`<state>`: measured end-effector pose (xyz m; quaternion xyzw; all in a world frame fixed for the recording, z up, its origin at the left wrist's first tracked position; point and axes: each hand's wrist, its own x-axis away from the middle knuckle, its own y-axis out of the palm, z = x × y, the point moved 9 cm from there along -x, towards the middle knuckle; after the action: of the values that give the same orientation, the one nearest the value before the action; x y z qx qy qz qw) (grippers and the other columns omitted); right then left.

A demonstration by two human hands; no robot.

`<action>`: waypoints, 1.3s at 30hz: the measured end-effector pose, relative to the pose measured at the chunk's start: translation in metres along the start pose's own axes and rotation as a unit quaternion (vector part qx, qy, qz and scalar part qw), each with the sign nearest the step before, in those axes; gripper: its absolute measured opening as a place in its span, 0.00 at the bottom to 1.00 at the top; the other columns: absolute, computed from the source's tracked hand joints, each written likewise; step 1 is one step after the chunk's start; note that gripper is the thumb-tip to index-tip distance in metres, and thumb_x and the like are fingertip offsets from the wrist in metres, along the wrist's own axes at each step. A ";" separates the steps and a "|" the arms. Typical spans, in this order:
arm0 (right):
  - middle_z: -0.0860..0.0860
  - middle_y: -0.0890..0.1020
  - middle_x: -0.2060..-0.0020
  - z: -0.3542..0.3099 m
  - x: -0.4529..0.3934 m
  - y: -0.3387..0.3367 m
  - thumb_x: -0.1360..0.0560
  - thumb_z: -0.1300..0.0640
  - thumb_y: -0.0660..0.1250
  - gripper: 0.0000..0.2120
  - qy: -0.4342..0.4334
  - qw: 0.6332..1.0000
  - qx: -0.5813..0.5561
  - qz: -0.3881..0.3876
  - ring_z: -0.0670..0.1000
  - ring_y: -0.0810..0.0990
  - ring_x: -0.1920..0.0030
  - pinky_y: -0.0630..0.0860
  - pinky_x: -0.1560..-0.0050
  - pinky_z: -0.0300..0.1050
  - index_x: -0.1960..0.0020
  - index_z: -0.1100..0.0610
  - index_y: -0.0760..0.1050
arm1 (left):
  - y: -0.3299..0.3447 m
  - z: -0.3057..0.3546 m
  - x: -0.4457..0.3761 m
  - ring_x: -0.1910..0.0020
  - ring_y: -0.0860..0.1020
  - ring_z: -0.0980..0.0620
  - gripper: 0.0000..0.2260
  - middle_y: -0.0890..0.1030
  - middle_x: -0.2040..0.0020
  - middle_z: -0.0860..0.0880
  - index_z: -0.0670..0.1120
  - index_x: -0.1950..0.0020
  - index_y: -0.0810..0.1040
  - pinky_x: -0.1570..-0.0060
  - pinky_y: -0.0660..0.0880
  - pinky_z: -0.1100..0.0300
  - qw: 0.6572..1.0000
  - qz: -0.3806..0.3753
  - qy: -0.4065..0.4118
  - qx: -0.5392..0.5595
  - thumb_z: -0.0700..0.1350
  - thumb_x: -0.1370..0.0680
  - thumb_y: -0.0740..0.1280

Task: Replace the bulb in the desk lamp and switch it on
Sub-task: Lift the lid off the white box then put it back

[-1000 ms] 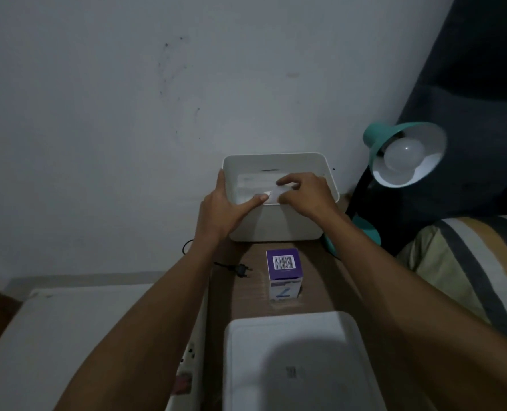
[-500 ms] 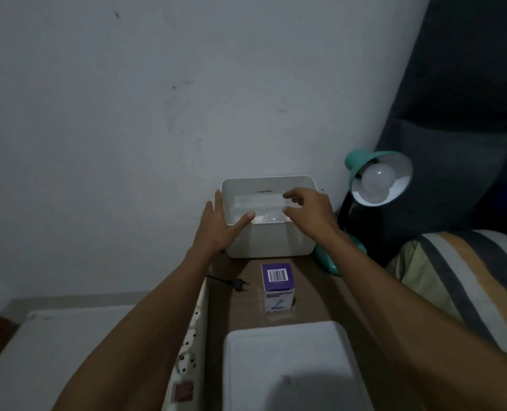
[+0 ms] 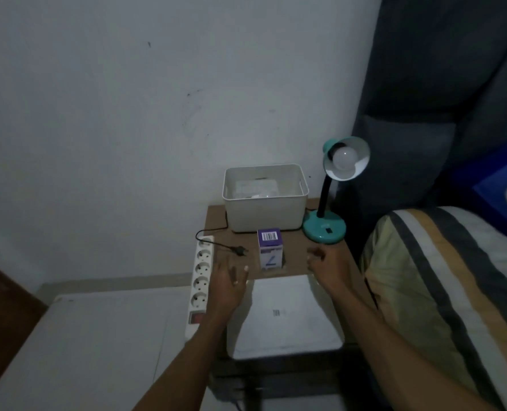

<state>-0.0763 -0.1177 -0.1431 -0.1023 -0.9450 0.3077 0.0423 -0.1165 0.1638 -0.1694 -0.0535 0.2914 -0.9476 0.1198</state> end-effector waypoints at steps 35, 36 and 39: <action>0.54 0.75 0.37 -0.019 0.071 -0.050 0.28 0.53 0.70 0.23 -0.004 0.995 -0.017 0.095 0.56 0.76 0.41 0.71 0.46 0.44 0.33 0.48 0.76 | -0.052 0.063 0.059 0.27 0.70 0.39 0.39 0.73 0.26 0.40 0.41 0.25 0.72 0.32 0.71 0.46 0.994 0.097 0.044 0.021 0.52 0.30 0.83; 0.54 0.75 0.37 -0.027 0.064 -0.053 0.27 0.54 0.70 0.23 -0.009 0.995 -0.019 0.098 0.56 0.76 0.41 0.70 0.46 0.43 0.33 0.49 0.77 | -0.055 0.068 0.051 0.28 0.71 0.38 0.38 0.74 0.27 0.40 0.41 0.25 0.72 0.32 0.72 0.46 0.994 0.100 0.049 0.020 0.52 0.30 0.83; 0.57 0.75 0.36 -0.050 0.042 -0.057 0.27 0.56 0.69 0.24 -0.021 0.994 -0.033 0.103 0.59 0.77 0.39 0.73 0.40 0.47 0.32 0.52 0.76 | -0.063 0.085 0.028 0.34 0.76 0.37 0.33 0.79 0.33 0.38 0.40 0.32 0.77 0.38 0.78 0.42 0.990 0.114 0.075 0.024 0.53 0.31 0.83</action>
<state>-0.1200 -0.1250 -0.0686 -0.1940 -0.9398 0.2810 -0.0126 -0.1415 0.1616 -0.0631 0.0543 0.2809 -0.9357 0.2063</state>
